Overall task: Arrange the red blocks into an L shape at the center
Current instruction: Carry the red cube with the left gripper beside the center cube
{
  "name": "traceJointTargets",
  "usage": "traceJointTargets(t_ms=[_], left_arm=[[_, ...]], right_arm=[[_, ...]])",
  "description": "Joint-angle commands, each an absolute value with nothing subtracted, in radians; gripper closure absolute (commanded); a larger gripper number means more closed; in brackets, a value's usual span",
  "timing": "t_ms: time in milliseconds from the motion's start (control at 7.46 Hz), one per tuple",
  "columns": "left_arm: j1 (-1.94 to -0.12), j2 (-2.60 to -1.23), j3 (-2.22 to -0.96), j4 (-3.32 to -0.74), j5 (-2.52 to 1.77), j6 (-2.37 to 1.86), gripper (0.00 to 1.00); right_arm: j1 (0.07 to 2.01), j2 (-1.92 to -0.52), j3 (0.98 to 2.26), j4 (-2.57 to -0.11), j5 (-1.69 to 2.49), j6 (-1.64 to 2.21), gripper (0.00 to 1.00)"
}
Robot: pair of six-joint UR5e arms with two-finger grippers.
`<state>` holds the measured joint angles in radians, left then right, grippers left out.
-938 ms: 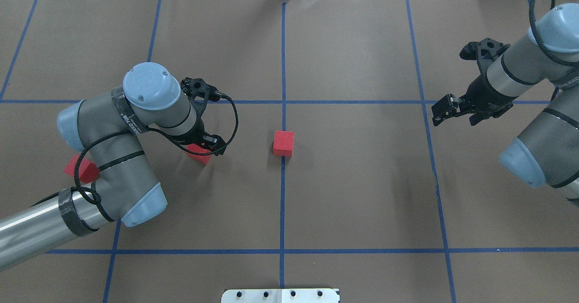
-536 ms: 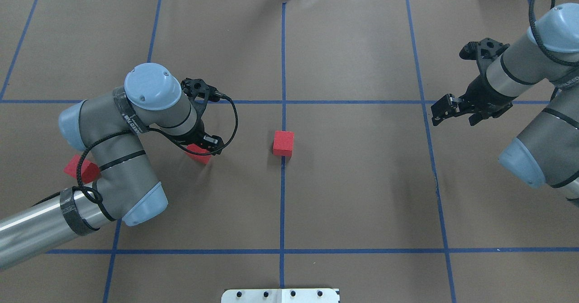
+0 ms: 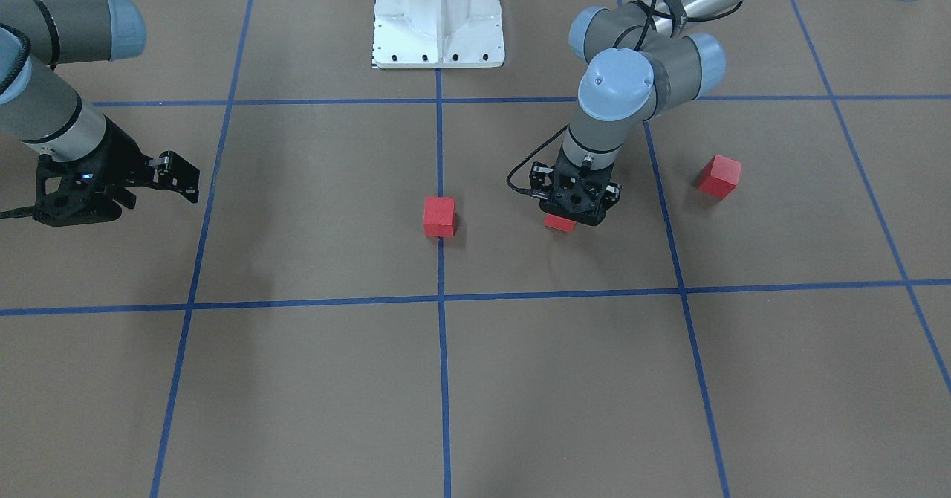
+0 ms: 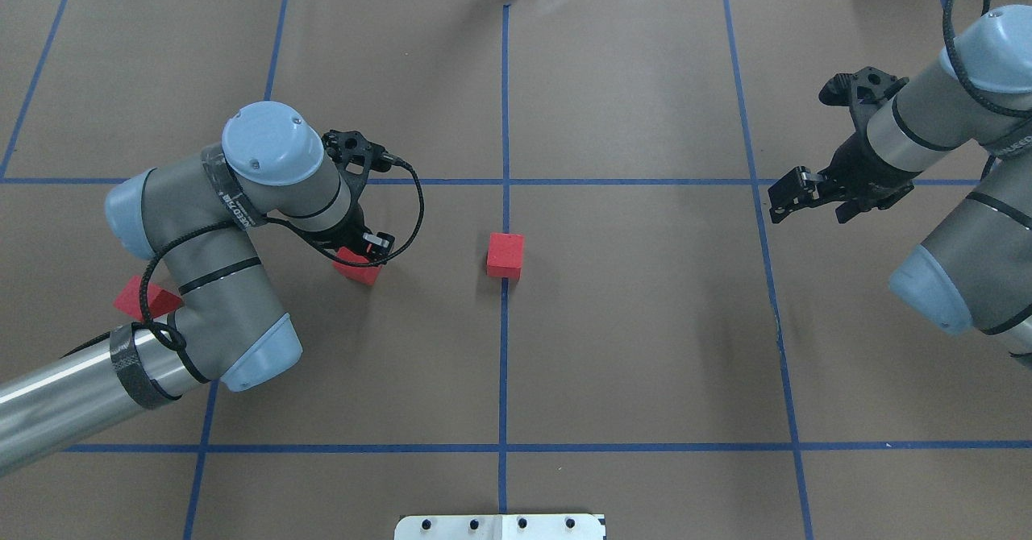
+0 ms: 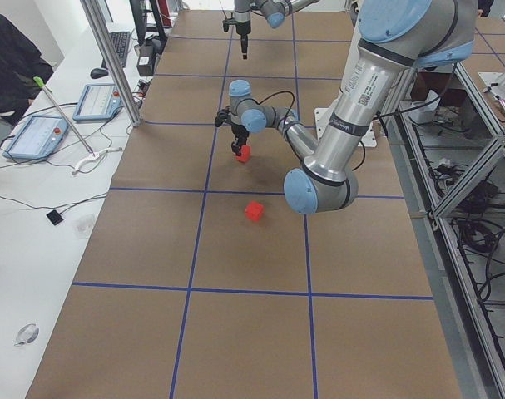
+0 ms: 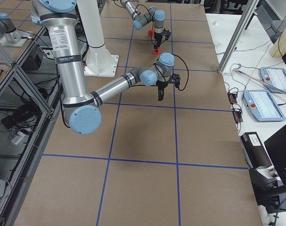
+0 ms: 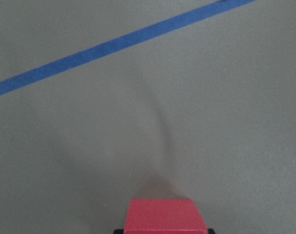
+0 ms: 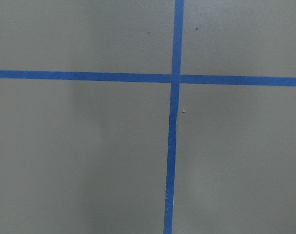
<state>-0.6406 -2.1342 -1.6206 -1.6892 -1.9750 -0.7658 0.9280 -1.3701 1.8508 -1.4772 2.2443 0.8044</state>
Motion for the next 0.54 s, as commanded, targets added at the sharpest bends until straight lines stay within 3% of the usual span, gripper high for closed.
traceJointTargets(t_ms=[0,134,402], left_arm=[[-0.672,-2.221,-1.606,-1.619,-1.977,-0.785,1.0],[-0.681,-2.277,-1.594,-1.556,-1.977,-0.788,1.0],[-0.681,-2.45,-1.391,-1.572,-1.977,-0.891,1.0]], right_arm=[[0.928,-1.371,1.855,-1.477,2.244,0.804,0.0],[0.928,-1.371,1.856,-1.477,2.244,0.804,0.0],[0.93,-1.374,1.858,-1.477,2.246,0.804,0.0]])
